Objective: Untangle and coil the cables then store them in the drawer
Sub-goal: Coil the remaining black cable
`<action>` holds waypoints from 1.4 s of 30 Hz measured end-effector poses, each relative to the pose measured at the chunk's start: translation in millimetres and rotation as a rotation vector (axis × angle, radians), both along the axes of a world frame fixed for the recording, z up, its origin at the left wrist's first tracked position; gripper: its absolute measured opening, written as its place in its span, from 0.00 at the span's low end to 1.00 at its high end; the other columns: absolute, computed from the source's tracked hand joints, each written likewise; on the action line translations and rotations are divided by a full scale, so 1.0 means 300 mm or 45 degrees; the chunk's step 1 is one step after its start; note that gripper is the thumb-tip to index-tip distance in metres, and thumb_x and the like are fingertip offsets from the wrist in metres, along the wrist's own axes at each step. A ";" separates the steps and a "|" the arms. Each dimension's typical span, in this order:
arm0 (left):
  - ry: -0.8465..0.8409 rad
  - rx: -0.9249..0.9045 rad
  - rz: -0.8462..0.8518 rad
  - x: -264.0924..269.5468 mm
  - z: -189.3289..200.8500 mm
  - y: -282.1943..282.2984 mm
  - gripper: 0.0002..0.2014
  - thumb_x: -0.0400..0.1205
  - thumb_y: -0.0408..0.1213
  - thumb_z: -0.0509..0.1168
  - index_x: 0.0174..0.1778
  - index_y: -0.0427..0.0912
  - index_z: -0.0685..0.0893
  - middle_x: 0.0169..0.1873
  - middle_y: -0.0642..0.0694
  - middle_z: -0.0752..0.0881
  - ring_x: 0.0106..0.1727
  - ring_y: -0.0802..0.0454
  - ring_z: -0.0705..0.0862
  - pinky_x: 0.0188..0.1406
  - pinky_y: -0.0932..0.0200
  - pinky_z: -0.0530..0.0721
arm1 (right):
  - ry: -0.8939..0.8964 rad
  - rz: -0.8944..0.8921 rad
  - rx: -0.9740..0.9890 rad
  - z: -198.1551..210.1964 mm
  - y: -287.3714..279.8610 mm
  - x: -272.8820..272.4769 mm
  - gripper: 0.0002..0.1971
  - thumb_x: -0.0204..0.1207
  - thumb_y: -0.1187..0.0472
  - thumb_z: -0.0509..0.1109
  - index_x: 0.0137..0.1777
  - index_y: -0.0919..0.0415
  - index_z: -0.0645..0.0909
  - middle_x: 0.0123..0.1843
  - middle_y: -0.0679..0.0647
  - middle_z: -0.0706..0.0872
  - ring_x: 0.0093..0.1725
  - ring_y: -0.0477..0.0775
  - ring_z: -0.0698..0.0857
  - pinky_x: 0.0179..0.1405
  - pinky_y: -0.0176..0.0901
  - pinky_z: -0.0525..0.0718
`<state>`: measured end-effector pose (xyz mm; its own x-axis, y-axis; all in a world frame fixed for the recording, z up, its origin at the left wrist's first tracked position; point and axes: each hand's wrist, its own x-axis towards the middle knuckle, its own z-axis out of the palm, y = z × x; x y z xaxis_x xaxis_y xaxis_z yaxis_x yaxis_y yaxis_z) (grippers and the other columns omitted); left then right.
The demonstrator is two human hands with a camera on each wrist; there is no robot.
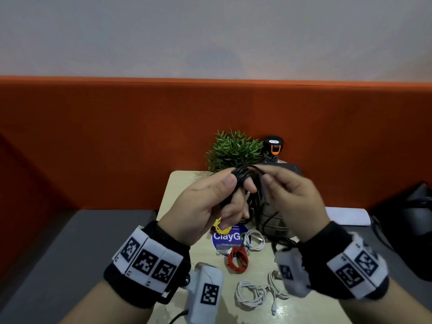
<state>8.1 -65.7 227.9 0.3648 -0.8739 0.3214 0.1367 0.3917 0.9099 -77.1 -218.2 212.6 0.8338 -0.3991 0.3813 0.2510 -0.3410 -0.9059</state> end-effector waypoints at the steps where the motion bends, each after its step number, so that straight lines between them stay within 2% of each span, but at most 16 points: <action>1: 0.037 -0.050 0.020 0.000 -0.002 -0.005 0.17 0.84 0.42 0.51 0.52 0.30 0.76 0.21 0.50 0.73 0.20 0.52 0.71 0.40 0.56 0.79 | 0.071 0.015 0.107 -0.023 0.027 0.006 0.16 0.81 0.65 0.64 0.49 0.41 0.87 0.31 0.41 0.85 0.29 0.38 0.78 0.31 0.30 0.76; 4: 0.109 -0.105 0.136 0.001 -0.013 -0.012 0.19 0.82 0.45 0.54 0.58 0.32 0.77 0.28 0.45 0.83 0.28 0.49 0.82 0.42 0.57 0.83 | 0.255 0.120 0.170 -0.056 0.102 0.009 0.19 0.85 0.69 0.57 0.49 0.43 0.83 0.24 0.49 0.75 0.22 0.46 0.71 0.21 0.35 0.70; 7: 0.132 -0.108 0.250 -0.004 -0.022 -0.017 0.21 0.81 0.47 0.54 0.60 0.34 0.76 0.34 0.44 0.87 0.39 0.48 0.87 0.47 0.57 0.85 | 0.373 0.264 0.114 -0.068 0.131 0.010 0.18 0.86 0.65 0.55 0.53 0.36 0.76 0.27 0.50 0.79 0.25 0.54 0.77 0.29 0.48 0.79; 9: 0.087 -0.096 0.349 0.000 -0.024 -0.020 0.21 0.81 0.47 0.54 0.60 0.34 0.75 0.34 0.44 0.88 0.40 0.48 0.87 0.52 0.59 0.84 | 0.458 0.352 0.083 -0.077 0.141 0.003 0.18 0.86 0.64 0.56 0.51 0.35 0.75 0.28 0.50 0.79 0.26 0.53 0.78 0.31 0.48 0.81; 12: -0.154 -0.037 0.489 0.013 -0.024 -0.018 0.19 0.84 0.47 0.51 0.61 0.37 0.76 0.32 0.44 0.87 0.40 0.46 0.87 0.52 0.58 0.84 | 0.504 0.370 0.023 -0.079 0.146 -0.019 0.18 0.86 0.63 0.56 0.48 0.34 0.77 0.29 0.52 0.75 0.26 0.47 0.74 0.26 0.43 0.80; 14: -0.339 0.035 0.579 0.016 -0.028 -0.019 0.18 0.84 0.47 0.52 0.62 0.40 0.77 0.35 0.43 0.89 0.44 0.47 0.88 0.52 0.60 0.83 | 0.523 0.334 -0.198 -0.069 0.142 -0.028 0.15 0.86 0.61 0.57 0.52 0.35 0.75 0.31 0.48 0.76 0.27 0.42 0.76 0.29 0.40 0.78; 17: -0.662 0.248 0.720 0.014 -0.049 -0.025 0.17 0.84 0.49 0.53 0.65 0.48 0.77 0.43 0.54 0.91 0.51 0.60 0.87 0.54 0.67 0.80 | 0.540 0.322 -0.593 -0.039 0.138 -0.044 0.11 0.86 0.57 0.58 0.64 0.42 0.74 0.45 0.49 0.84 0.42 0.44 0.82 0.40 0.42 0.79; 20: -0.983 0.462 0.779 0.026 -0.071 -0.024 0.20 0.84 0.56 0.50 0.65 0.51 0.77 0.38 0.63 0.85 0.45 0.70 0.82 0.40 0.69 0.76 | 0.457 0.277 -0.756 0.007 0.115 -0.059 0.06 0.85 0.57 0.59 0.56 0.51 0.77 0.43 0.44 0.82 0.41 0.42 0.78 0.40 0.40 0.75; 23: -1.191 0.595 0.767 0.032 -0.075 -0.018 0.21 0.83 0.59 0.45 0.46 0.53 0.80 0.27 0.59 0.77 0.31 0.61 0.76 0.31 0.57 0.70 | 0.267 0.159 -0.972 0.042 0.065 -0.068 0.15 0.81 0.47 0.56 0.49 0.53 0.81 0.39 0.41 0.80 0.42 0.44 0.76 0.41 0.33 0.72; 25: -1.085 0.592 0.679 0.025 -0.077 -0.013 0.24 0.81 0.64 0.43 0.33 0.55 0.77 0.21 0.55 0.74 0.25 0.60 0.72 0.28 0.56 0.66 | 0.148 0.074 -1.088 0.066 0.029 -0.068 0.14 0.79 0.48 0.57 0.46 0.52 0.83 0.38 0.39 0.79 0.41 0.40 0.75 0.45 0.29 0.67; 28: -0.608 0.485 0.351 0.013 -0.067 -0.009 0.36 0.74 0.73 0.52 0.40 0.40 0.85 0.18 0.56 0.69 0.19 0.61 0.66 0.22 0.64 0.64 | 0.055 -0.038 -1.137 0.111 -0.024 -0.057 0.09 0.78 0.50 0.63 0.48 0.46 0.84 0.39 0.36 0.80 0.44 0.39 0.75 0.52 0.37 0.68; 30: -0.496 0.475 0.246 0.007 -0.056 -0.013 0.28 0.78 0.62 0.60 0.42 0.36 0.84 0.17 0.56 0.69 0.18 0.61 0.65 0.20 0.68 0.64 | 0.015 -0.084 -1.134 0.125 -0.056 -0.050 0.10 0.77 0.48 0.63 0.48 0.44 0.85 0.40 0.33 0.80 0.46 0.37 0.74 0.57 0.40 0.66; 33: -0.301 0.461 0.256 0.006 -0.045 -0.012 0.22 0.83 0.52 0.57 0.40 0.35 0.82 0.15 0.55 0.68 0.19 0.54 0.64 0.20 0.65 0.63 | 0.082 -0.136 -1.097 0.118 -0.094 -0.046 0.06 0.77 0.50 0.66 0.48 0.41 0.84 0.40 0.33 0.81 0.45 0.34 0.73 0.60 0.46 0.67; 36: -0.149 0.436 0.334 0.018 -0.045 0.000 0.23 0.79 0.52 0.53 0.36 0.36 0.83 0.14 0.51 0.64 0.22 0.51 0.61 0.24 0.59 0.62 | 0.192 -0.104 -1.024 0.103 -0.108 -0.060 0.07 0.79 0.53 0.68 0.51 0.37 0.82 0.38 0.32 0.80 0.48 0.31 0.74 0.54 0.39 0.67; 39: -0.133 0.459 0.374 0.023 -0.054 0.002 0.24 0.79 0.53 0.53 0.34 0.39 0.84 0.15 0.49 0.62 0.20 0.51 0.59 0.24 0.59 0.60 | 0.160 -0.074 -0.744 0.107 -0.079 -0.082 0.12 0.81 0.49 0.61 0.57 0.44 0.85 0.37 0.27 0.81 0.44 0.29 0.79 0.43 0.24 0.73; 42: -0.140 0.483 0.399 0.018 -0.063 -0.005 0.24 0.79 0.54 0.53 0.32 0.42 0.85 0.15 0.49 0.62 0.22 0.49 0.58 0.27 0.51 0.57 | 0.157 -0.049 -0.513 0.114 -0.044 -0.096 0.16 0.74 0.39 0.64 0.58 0.41 0.85 0.35 0.30 0.83 0.38 0.33 0.82 0.37 0.26 0.77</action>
